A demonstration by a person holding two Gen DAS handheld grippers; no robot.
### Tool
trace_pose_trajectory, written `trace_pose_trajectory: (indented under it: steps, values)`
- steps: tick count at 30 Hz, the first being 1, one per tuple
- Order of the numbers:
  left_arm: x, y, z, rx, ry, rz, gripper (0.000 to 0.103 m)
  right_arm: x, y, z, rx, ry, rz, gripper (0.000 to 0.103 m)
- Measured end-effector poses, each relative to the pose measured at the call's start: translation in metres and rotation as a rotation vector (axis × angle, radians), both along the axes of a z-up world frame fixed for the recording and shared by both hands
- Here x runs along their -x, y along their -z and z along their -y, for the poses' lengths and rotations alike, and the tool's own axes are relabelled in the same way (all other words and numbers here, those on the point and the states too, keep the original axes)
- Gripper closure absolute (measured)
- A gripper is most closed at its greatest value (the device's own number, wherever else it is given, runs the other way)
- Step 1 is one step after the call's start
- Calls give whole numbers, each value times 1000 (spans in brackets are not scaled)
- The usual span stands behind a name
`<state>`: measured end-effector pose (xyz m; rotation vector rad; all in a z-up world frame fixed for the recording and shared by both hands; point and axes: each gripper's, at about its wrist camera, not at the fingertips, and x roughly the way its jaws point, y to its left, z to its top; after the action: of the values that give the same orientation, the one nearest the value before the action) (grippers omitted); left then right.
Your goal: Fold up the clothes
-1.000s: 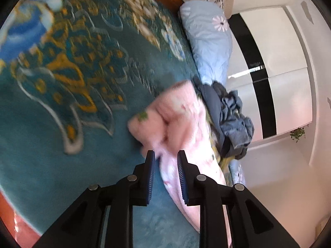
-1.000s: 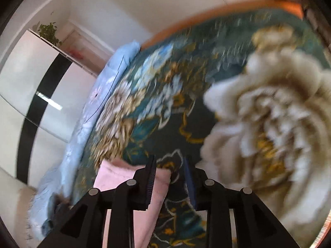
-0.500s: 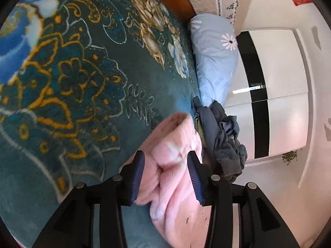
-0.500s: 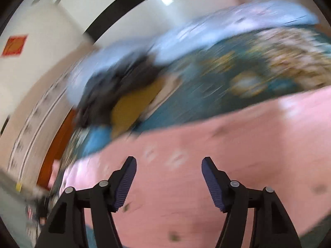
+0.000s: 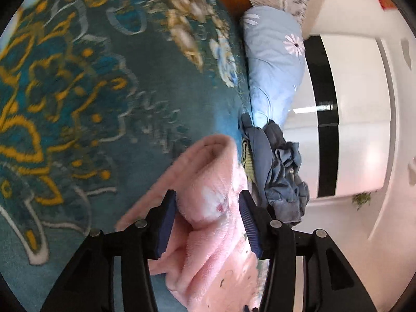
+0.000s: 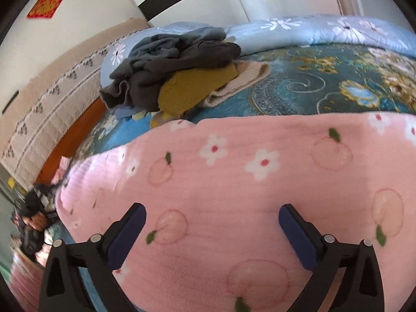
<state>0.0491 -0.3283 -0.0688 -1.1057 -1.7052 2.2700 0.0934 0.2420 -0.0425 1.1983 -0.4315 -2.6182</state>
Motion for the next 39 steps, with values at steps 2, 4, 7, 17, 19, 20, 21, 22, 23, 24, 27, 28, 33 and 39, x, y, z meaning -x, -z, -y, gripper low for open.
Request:
trace_pose_trajectory:
  steps: [2,4,7,17,19,20,21,22,23,24,27,28,33,39]
  values:
    - [5,-9,-7,95,-16,26,71,-1,0,4,-18,-11,-1,0]
    - [9,-18,-13,171,-23,42,83,0,2,5,-28,-16,4,0]
    - [3,-50,-22,244,-6,-45,86,1,4,-1,-3,-8,16,0]
    - [-41,-3,3,141,-49,70,85,6,7,-13,85,16,33,0]
    - [-48,7,10,43,-67,39,83,6,6,-12,81,14,32,0]
    - [-51,6,12,23,-68,23,77,5,6,-12,80,13,31,0]
    - [-52,1,12,33,-55,17,73,5,6,-12,82,13,31,0]
    - [-54,-4,11,48,-41,11,65,5,6,-13,87,15,31,0]
    - [-56,-8,11,69,-28,5,59,5,6,-13,91,16,32,0]
    - [-59,-10,11,90,-20,2,57,5,6,-14,94,16,32,0]
    - [-63,-2,15,87,-28,31,49,6,6,-13,90,16,32,0]
    - [-63,8,16,44,-33,48,48,6,6,-12,88,15,32,0]
    - [-54,31,16,-111,-60,14,44,6,7,-14,96,17,31,0]
    - [-42,25,9,-67,-61,13,57,7,7,-14,95,19,34,0]
